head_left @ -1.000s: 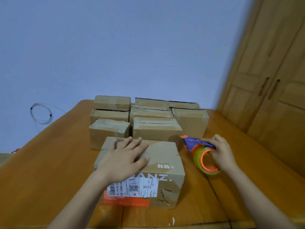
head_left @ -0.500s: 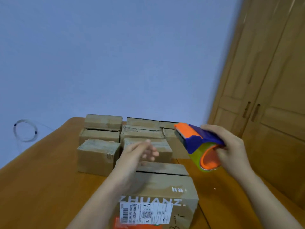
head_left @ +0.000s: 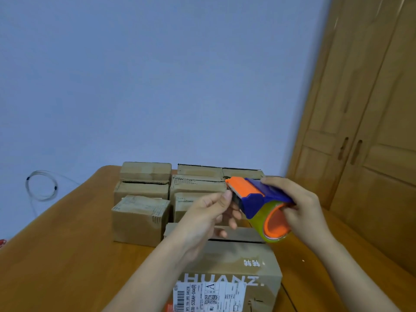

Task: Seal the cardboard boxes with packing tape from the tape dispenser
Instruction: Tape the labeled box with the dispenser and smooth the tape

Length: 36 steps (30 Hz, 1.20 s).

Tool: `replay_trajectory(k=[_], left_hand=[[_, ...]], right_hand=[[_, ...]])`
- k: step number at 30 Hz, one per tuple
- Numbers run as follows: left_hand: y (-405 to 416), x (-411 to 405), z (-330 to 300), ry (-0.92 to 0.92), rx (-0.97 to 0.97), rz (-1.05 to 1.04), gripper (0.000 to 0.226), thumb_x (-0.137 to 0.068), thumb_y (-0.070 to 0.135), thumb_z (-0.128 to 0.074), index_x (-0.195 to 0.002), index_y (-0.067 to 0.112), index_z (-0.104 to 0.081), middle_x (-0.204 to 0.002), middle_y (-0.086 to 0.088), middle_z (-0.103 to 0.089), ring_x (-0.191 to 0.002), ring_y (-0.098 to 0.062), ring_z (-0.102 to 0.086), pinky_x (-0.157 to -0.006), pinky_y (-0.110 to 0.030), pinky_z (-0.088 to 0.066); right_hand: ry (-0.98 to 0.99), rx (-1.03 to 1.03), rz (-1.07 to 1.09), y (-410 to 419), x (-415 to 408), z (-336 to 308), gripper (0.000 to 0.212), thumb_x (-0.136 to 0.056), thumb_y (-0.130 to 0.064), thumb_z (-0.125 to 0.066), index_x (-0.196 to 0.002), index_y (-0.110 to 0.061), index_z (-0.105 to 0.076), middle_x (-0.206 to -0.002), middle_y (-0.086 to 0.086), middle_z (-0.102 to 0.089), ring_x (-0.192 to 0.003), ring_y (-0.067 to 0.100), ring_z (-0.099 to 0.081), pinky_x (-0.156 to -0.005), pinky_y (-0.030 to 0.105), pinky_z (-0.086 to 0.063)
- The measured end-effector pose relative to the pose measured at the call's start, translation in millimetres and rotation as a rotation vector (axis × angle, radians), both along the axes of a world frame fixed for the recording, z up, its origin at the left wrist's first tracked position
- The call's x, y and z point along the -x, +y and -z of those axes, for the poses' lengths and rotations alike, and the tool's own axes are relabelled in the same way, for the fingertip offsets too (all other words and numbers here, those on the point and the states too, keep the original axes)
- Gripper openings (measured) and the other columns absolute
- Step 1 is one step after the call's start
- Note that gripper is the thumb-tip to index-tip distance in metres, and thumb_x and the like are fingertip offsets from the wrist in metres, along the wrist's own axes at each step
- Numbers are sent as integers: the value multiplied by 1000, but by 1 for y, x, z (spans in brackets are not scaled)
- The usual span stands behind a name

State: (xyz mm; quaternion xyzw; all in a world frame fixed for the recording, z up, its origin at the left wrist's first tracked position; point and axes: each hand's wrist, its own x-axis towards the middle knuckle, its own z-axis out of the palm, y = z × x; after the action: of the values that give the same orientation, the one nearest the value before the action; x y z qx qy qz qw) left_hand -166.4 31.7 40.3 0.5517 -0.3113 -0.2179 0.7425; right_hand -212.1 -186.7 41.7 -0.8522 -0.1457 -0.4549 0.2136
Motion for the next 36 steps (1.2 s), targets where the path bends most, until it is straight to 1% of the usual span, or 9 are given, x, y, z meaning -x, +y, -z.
replay_trajectory(k=[5,10,13,16,23,26,29,33,36], left_hand=[[11,-4,4,-4,-21,19,27,-81,39,-58,-78,14,-68,-76,-5,-65,-63,-12,-55,-52,-22,-41],[14,-5,4,29,2,36,25,-83,35,-58,-82,12,-68,-77,-5,-64,-64,-12,-57,-51,-22,-45],[14,-5,3,40,11,56,28,-87,39,-62,-81,12,-70,-78,-7,-65,-65,-14,-59,-52,-24,-48],[14,-4,4,73,33,69,32,-84,42,-57,-81,12,-68,-78,-8,-65,-65,-16,-59,-53,-26,-49],[14,-5,5,136,-4,18,53,-81,58,-40,-72,11,-61,-71,-7,-62,-61,-15,-57,-51,-27,-47],[14,-4,0,94,-75,19,66,-76,71,-34,-64,13,-63,-71,-8,-62,-61,-16,-57,-54,-28,-48],[11,-1,-7,31,-116,15,66,-70,75,-39,-68,13,-62,-72,-7,-63,-62,-15,-58,-57,-28,-50],[6,0,-11,-13,-107,-25,41,-74,53,-60,-67,13,-63,-70,-6,-64,-59,-15,-58,-56,-28,-53],[7,-1,-8,-42,-94,-25,24,-84,32,-63,-66,17,-66,-72,-6,-64,-61,-14,-60,-57,-28,-54]], right_hand=[[-1,0,3,-5,3,1,75,-54,9,-40,-115,-31,-57,-115,-19,-59,-110,-1,-55,-93,13,-42],[1,-1,-1,-6,4,1,73,-56,11,-40,-114,-30,-58,-115,-20,-59,-109,-5,-54,-90,11,-42],[2,-8,-7,-5,4,2,74,-56,10,-40,-114,-30,-58,-113,-30,-58,-108,-6,-54,-89,11,-42],[-11,-34,-5,-8,5,1,72,-56,11,-41,-112,-30,-63,-113,-35,-58,-108,-6,-55,-88,11,-43],[-27,-19,8,-11,4,0,71,-56,13,-44,-113,-26,-63,-113,-16,-61,-106,-1,-56,-88,17,-46],[-38,-13,11,-11,5,0,71,-56,12,-42,-113,-25,-63,-111,-13,-62,-105,7,-57,-88,22,-48],[-43,-9,16,-10,5,1,71,-56,10,-41,-112,-28,-62,-110,-8,-63,-105,11,-57,-88,24,-48],[-29,10,9,-10,4,1,71,-59,11,-42,-115,-30,-59,-112,-6,-63,-107,13,-57,-88,27,-48],[-28,11,16,-12,5,1,70,-61,11,-43,-116,-31,-57,-113,-6,-62,-108,12,-57,-87,29,-49]])
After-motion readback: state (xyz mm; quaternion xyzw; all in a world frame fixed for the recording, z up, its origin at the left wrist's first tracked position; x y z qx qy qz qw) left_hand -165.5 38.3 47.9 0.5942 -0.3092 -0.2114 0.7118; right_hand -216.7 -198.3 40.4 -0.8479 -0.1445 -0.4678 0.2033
